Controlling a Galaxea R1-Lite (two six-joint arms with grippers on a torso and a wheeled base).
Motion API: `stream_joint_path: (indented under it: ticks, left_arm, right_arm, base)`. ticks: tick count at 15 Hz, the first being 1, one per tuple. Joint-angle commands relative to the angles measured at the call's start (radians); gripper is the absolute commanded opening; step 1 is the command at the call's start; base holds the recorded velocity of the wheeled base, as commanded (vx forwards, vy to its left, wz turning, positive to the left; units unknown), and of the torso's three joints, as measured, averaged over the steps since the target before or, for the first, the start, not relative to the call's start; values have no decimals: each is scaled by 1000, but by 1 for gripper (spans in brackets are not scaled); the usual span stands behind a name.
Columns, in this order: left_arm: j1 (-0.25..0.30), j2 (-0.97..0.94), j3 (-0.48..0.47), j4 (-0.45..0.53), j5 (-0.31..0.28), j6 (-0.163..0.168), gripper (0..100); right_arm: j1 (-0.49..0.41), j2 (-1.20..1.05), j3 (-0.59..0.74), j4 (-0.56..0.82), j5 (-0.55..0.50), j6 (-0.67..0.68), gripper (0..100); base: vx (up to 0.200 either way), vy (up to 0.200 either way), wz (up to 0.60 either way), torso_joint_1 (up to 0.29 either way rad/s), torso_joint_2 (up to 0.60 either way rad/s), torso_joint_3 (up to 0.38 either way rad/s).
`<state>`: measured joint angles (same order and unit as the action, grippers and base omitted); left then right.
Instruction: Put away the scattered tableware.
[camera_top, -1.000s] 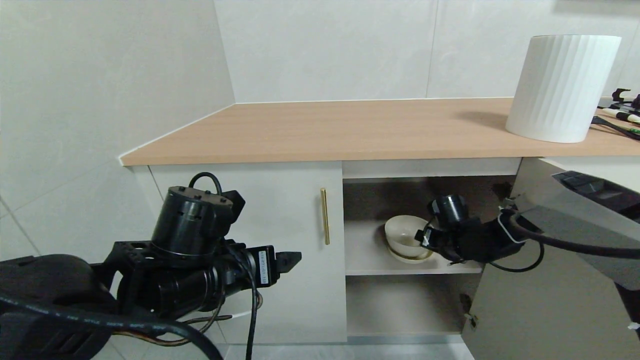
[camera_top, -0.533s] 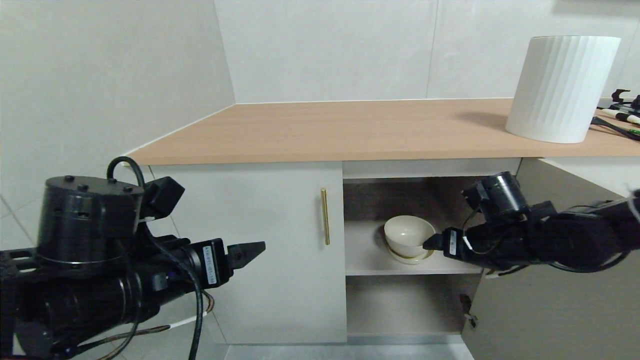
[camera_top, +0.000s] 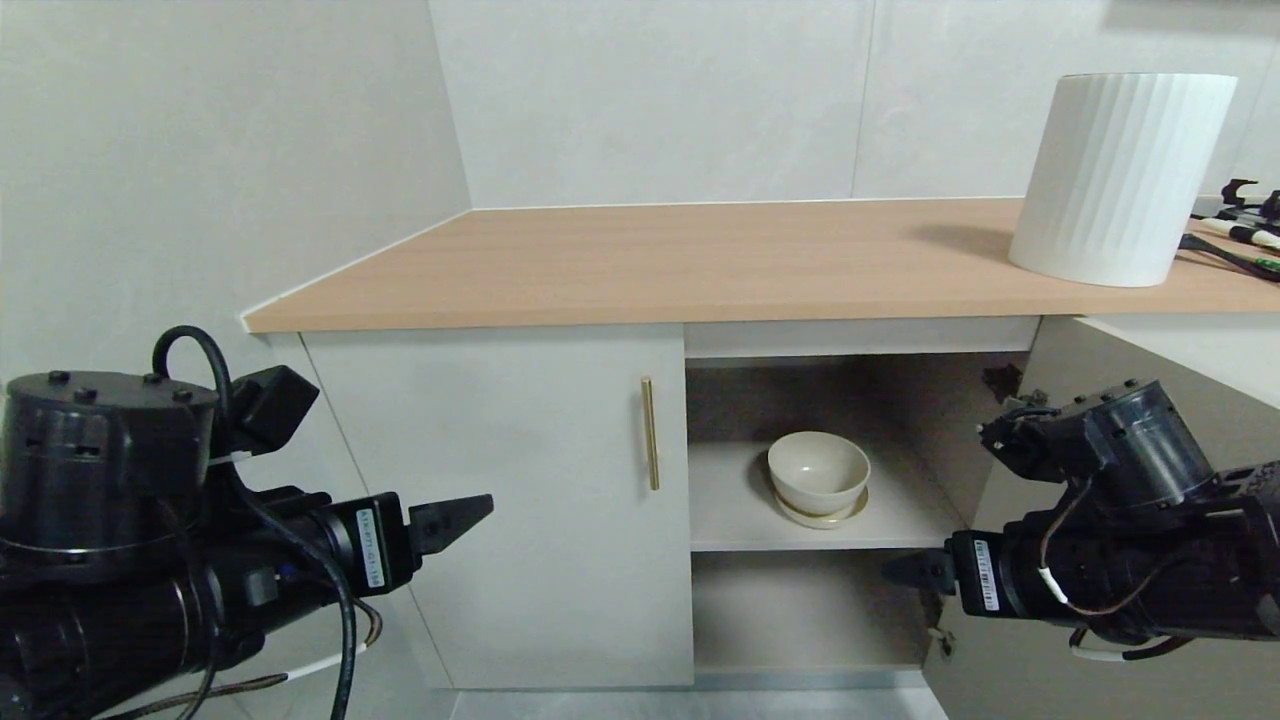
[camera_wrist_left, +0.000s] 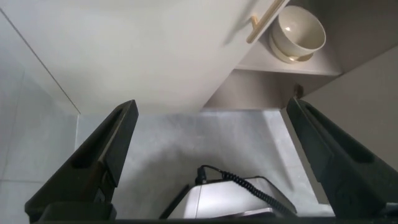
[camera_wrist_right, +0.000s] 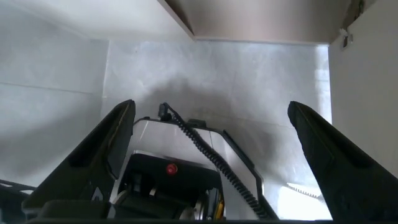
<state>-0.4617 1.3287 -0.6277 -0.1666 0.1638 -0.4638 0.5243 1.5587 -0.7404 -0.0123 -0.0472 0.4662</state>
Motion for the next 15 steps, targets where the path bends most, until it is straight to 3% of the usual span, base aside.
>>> stream_joint_path:
  ticks: [1, 15]
  left_arm:
    - [0, 17, 0, -1, 0, -1, 100]
    - [-2, 21, 2, -1, 0, -1, 100]
  right_arm:
    - [3, -12, 1, -1, 0, 0, 100]
    - [7, -12, 7, 3, -29, -3, 100]
  base:
    - [-200, 0, 0, -2, -2, -2]
    - [-200, 0, 0, 3, 3, 4]
